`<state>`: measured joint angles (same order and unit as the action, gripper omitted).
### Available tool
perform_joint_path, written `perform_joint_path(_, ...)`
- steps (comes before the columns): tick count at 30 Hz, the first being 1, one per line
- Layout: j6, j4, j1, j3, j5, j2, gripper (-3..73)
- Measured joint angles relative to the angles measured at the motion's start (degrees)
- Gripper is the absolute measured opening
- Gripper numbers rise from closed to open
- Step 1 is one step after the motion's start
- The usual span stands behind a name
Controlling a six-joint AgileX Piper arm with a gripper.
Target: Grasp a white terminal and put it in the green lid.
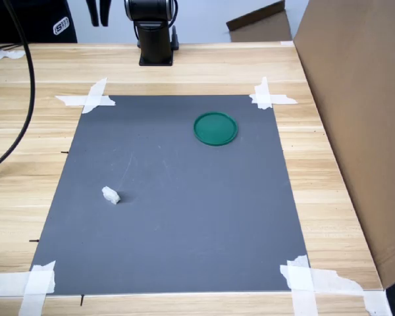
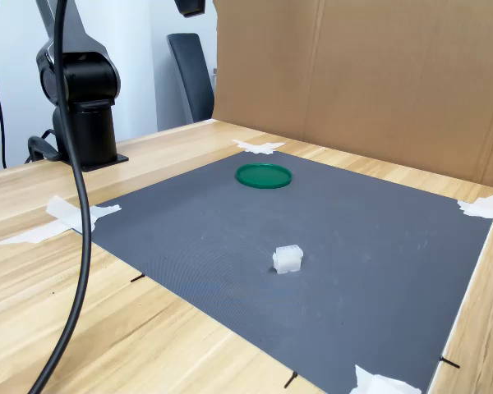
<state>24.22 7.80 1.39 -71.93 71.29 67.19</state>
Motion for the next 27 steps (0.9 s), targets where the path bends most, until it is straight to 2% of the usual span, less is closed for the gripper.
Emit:
perform_joint_path(2, -2.4, 1.0, -0.3, -1.7, 0.0, 2.0, 4.0)
perform_joint_path(4, -3.5, 0.5, -1.5, -2.5, 0.0, 3.1, 4.0)
perform_joint_path(5, -4.1, -1.5, -5.7, -3.8, 0.0, 5.1, 2.6)
perform_joint_path(6, -4.1, -2.1, -7.0, -4.0, 0.0, 5.6, 1.5)
perform_joint_path(7, -4.0, -2.6, -8.0, -4.3, 0.0, 5.9, 0.8)
perform_joint_path(9, -1.4, -3.1, -14.4, -5.4, 0.0, 8.2, -2.1)
perform_joint_path(10, -0.4, -3.1, -15.7, -6.2, 0.0, 9.6, -2.5)
perform_joint_path(16, 1.9, -3.5, -16.1, -10.3, 0.0, 14.2, -2.5)
perform_joint_path(18, 4.7, -5.9, -16.1, -15.0, 0.0, 17.2, -2.5)
perform_joint_path(21, 7.4, -7.8, -15.9, -17.6, 0.0, 18.3, -2.5)
perform_joint_path(24, 8.6, -7.8, -14.7, -18.4, 0.0, 18.8, -2.5)
perform_joint_path(25, 9.3, -5.3, -11.3, -18.8, 0.0, 19.8, -2.5)
perform_joint_path(27, 9.0, -3.7, -8.1, -18.8, 0.0, 21.2, -2.5)
